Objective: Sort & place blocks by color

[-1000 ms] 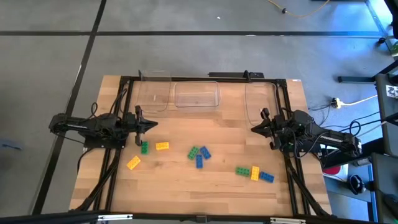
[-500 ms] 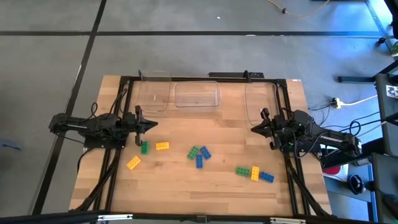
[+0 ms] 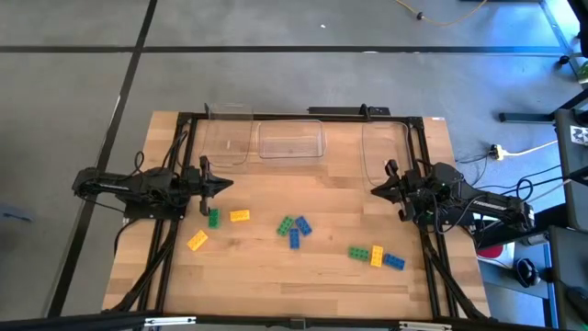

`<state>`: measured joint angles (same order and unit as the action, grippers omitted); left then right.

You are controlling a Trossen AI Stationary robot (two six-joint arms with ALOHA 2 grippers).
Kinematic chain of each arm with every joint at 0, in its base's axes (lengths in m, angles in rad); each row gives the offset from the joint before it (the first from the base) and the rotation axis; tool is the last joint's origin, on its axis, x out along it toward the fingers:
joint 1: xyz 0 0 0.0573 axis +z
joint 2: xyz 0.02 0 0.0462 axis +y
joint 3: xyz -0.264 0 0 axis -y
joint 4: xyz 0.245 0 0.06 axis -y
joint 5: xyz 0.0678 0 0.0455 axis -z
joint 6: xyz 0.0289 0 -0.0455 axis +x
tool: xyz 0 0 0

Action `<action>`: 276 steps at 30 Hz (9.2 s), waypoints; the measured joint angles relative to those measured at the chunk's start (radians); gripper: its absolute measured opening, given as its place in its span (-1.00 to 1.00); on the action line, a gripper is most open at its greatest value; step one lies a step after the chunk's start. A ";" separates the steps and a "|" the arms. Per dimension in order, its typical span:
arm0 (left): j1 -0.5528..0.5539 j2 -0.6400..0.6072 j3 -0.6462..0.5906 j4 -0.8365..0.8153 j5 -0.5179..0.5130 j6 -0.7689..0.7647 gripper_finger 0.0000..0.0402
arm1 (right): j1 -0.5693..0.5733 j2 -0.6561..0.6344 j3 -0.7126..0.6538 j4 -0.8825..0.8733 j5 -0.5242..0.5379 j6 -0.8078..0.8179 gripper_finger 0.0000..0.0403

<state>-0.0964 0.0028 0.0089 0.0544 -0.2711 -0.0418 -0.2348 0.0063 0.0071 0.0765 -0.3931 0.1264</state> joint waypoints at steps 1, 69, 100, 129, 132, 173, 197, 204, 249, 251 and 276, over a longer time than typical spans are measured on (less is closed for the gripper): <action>0.000 0.000 0.000 0.000 0.000 0.000 -1.00 | 0.000 0.000 0.000 0.000 0.000 -0.001 -0.88; 0.000 0.000 0.000 0.000 0.000 0.000 -1.00 | 0.191 1.064 1.354 -0.811 0.043 0.364 -0.21; 0.000 0.000 0.000 0.000 0.000 0.000 -1.00 | 0.707 1.578 1.191 -1.254 0.204 0.733 0.03; 0.000 0.000 0.000 0.000 0.000 0.000 -1.00 | 0.797 1.572 0.969 -0.763 0.407 0.627 0.06; 0.000 0.000 0.000 0.000 0.000 0.000 -1.00 | 0.797 1.572 0.969 -0.755 0.440 0.624 0.06; 0.000 0.000 0.000 0.000 0.000 0.000 -1.00 | 0.795 1.571 0.969 -0.696 0.339 0.575 0.40; 0.000 0.000 0.000 0.000 0.000 0.000 -1.00 | 0.795 1.571 0.968 -0.733 0.424 0.500 0.42; 0.000 0.000 0.000 0.000 0.000 0.000 -1.00 | 0.795 1.570 0.900 -0.716 0.399 0.607 0.42; 0.000 0.000 0.000 0.000 0.000 0.000 -1.00 | 0.795 1.571 0.832 -0.669 0.426 0.626 0.36; 0.000 0.000 0.000 0.000 0.000 0.000 -1.00 | 0.795 1.571 0.832 -0.668 0.427 0.626 0.36; 0.000 0.000 0.000 0.000 0.000 0.000 -1.00 | 0.795 1.570 0.809 -0.643 0.477 0.628 0.36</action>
<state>-0.0967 0.0025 0.0086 0.0544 -0.2710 -0.0421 0.5602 1.5766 0.8157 -0.5669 0.0842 0.7543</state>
